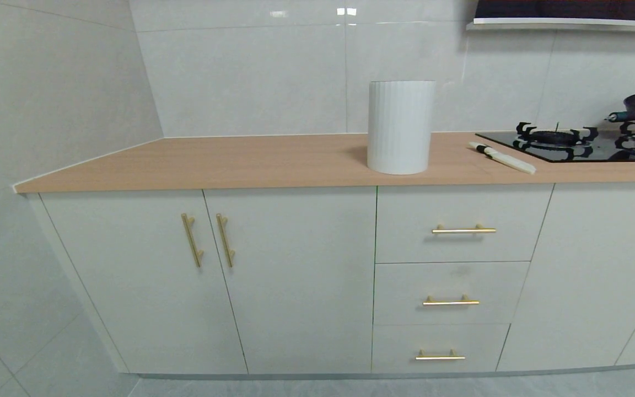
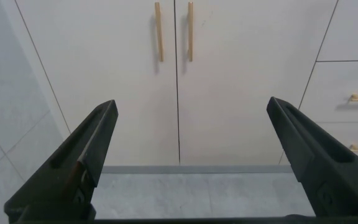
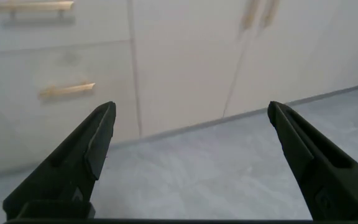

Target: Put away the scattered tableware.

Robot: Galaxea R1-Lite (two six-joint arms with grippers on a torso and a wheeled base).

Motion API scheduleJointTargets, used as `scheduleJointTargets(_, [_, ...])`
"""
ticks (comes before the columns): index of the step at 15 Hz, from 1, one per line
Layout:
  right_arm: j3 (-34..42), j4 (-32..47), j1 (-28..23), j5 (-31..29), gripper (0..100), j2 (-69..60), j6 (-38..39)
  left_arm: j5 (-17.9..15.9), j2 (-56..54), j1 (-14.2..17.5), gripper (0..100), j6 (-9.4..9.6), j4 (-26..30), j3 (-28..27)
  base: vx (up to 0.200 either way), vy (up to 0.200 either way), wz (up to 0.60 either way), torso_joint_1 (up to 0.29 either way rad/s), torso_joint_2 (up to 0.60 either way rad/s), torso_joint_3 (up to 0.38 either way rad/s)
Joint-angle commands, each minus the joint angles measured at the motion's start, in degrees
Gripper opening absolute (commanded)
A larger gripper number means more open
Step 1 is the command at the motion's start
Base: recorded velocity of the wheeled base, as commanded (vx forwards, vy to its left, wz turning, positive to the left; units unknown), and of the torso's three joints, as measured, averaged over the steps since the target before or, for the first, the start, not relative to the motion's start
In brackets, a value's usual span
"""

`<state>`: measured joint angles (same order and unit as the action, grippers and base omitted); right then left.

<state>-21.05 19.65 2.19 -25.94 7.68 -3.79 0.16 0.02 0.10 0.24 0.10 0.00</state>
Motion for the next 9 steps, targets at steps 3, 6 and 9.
scheduleJointTargets(3, [10.2,-9.0,-2.0,4.5,100,-7.7,3.9,0.0,0.0,0.0,100,0.02,0.0,0.0,0.0,0.0,0.0,0.0,0.0,0.0])
scheduleJointTargets(6, [21.1,-24.6,-2.0,19.1,100,-7.7,4.2,0.0,0.0,0.0,100,0.02,0.0,0.0,0.0,0.0,0.0,0.0,0.0,0.0])
scheduleJointTargets(9, [21.1,-23.0,-2.0,23.3,100,-7.6,4.8,0.0,0.0,0.0,100,0.02,0.0,0.0,0.0,0.0,0.0,0.0,0.0,0.0])
